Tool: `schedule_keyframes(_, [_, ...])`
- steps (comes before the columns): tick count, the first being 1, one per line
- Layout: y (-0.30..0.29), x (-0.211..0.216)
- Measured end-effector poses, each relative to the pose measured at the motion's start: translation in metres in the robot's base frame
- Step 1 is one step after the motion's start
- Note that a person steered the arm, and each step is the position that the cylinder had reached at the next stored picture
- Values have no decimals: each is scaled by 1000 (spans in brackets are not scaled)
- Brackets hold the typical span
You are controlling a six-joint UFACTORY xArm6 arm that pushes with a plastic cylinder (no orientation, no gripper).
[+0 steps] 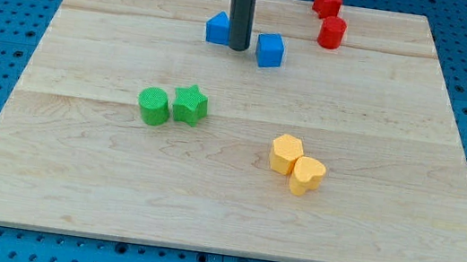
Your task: Move the blue cube to the bottom side of the red circle
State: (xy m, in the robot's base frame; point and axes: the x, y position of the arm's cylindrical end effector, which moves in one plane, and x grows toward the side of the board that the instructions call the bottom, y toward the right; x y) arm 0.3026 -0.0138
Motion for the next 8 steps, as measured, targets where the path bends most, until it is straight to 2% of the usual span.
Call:
schedule_keyframes(2, [55,-2])
schedule_keyframes(5, [59,41])
schedule_keyframes(6, [75,43])
schedule_keyframes(7, [-58,40])
schedule_keyframes(8, [-102,-7])
